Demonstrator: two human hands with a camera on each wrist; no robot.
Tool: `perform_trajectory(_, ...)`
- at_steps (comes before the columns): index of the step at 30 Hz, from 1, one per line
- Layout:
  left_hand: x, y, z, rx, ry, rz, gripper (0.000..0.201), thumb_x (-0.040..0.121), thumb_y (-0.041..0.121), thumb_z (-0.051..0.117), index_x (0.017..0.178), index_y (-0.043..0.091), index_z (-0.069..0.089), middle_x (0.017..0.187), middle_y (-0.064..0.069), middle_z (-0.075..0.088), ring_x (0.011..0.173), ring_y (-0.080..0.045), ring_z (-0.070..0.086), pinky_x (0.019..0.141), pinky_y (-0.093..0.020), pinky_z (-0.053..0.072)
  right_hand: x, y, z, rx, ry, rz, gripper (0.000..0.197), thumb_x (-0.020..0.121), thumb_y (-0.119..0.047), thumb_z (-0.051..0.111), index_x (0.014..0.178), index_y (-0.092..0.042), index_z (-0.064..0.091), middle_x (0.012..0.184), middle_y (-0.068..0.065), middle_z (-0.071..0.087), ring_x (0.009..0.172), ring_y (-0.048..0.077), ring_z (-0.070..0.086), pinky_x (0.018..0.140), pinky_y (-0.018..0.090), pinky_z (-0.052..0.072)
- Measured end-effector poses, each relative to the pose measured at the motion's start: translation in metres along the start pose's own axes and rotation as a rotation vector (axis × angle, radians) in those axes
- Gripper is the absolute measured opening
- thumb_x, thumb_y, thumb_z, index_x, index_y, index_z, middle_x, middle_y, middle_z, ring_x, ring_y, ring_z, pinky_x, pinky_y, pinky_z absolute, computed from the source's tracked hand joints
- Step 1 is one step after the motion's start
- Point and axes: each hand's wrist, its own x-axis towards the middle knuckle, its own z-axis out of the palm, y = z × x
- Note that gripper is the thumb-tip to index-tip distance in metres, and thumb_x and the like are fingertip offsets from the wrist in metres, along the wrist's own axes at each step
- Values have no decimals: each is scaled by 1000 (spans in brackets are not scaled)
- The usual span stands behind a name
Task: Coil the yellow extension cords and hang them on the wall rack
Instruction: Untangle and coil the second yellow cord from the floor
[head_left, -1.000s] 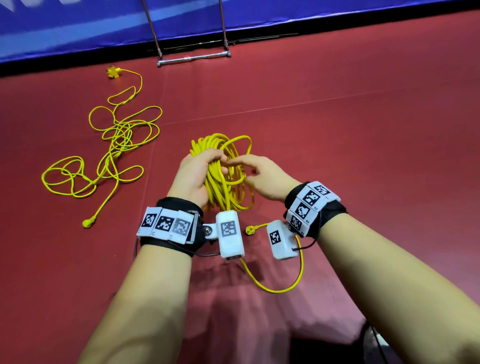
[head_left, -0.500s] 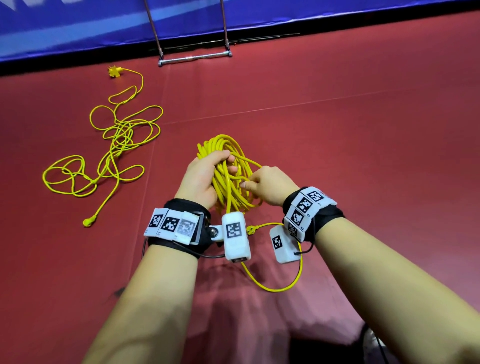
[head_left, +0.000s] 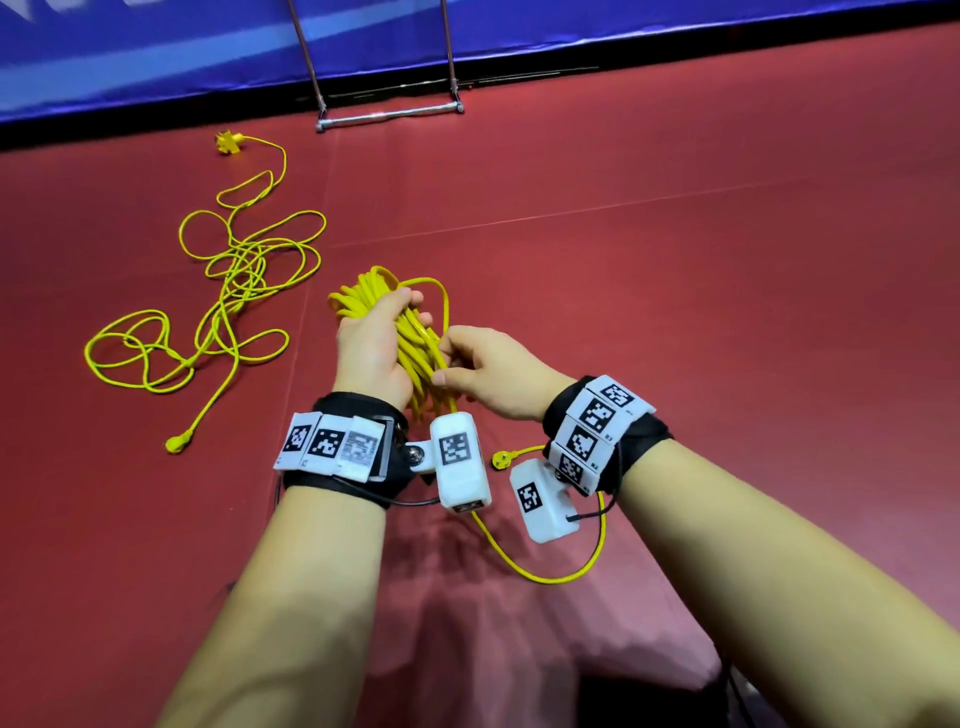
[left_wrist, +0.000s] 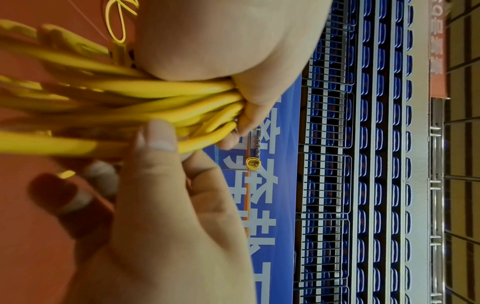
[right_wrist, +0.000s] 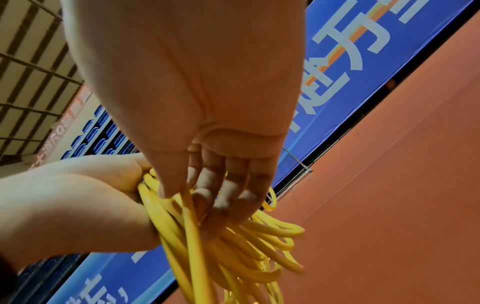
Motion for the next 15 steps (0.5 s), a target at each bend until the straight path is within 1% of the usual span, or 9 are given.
perform_trajectory(2, 2, 0, -2, 3, -38, -34, 12, 91, 3, 60, 79, 7, 63, 71, -5, 65, 56, -15, 60, 62, -35, 50, 0, -1, 0, 94, -8, 47, 15, 93, -9, 62, 88, 2, 53, 70, 2, 62, 60, 12, 55, 60, 26, 46)
perform_trajectory(4, 2, 0, -3, 27, -70, -72, 11, 91, 6, 60, 80, 6, 62, 69, -7, 63, 59, -19, 60, 57, -34, 51, -2, -4, -2, 203, -15, 84, 15, 97, -7, 55, 86, 2, 51, 66, 9, 62, 57, 19, 57, 57, 30, 47)
perform_trajectory(5, 2, -1, -4, 48, -88, -94, 11, 92, 9, 61, 81, 6, 62, 69, -9, 61, 59, -21, 60, 54, -33, 52, -3, -6, -3, 229, -2, 94, 17, 98, -7, 53, 84, 1, 52, 64, 9, 60, 53, 20, 57, 54, 31, 47)
perform_trajectory(7, -1, -3, -2, 98, -136, -135, 14, 91, 16, 62, 83, 6, 63, 69, -14, 59, 55, -27, 59, 53, -39, 54, -5, -10, -6, 257, 36, 101, 21, 100, -10, 51, 81, -1, 52, 59, 7, 57, 48, 20, 55, 49, 29, 45)
perform_trajectory(9, -5, -4, 0, 119, -179, -144, 15, 91, 18, 64, 85, 4, 63, 69, -19, 58, 50, -29, 58, 52, -46, 54, -5, -13, -12, 265, 71, 84, 23, 101, -12, 50, 81, -1, 53, 58, 5, 55, 46, 20, 52, 49, 29, 42)
perform_trajectory(10, -8, -5, 2, 118, -197, -137, 15, 91, 17, 64, 86, 3, 62, 70, -19, 58, 48, -30, 57, 52, -47, 53, -5, -13, -14, 268, 85, 76, 24, 101, -13, 50, 79, -3, 53, 57, 5, 54, 45, 19, 51, 48, 28, 42)
perform_trajectory(12, -12, -6, 5, 110, -245, -127, 14, 92, 13, 64, 82, 3, 61, 71, -17, 58, 46, -29, 56, 51, -45, 54, -5, -14, -17, 262, 102, 74, 27, 101, -15, 50, 74, -9, 50, 57, 5, 53, 42, 16, 49, 45, 26, 40)
perform_trajectory(15, -19, -7, 8, 95, -281, -137, 17, 93, 9, 60, 77, 4, 57, 64, -13, 59, 37, -27, 53, 41, -40, 51, -4, -14, -17, 282, 96, 90, 28, 100, -18, 53, 72, -13, 47, 54, 2, 54, 42, 18, 49, 45, 29, 39)
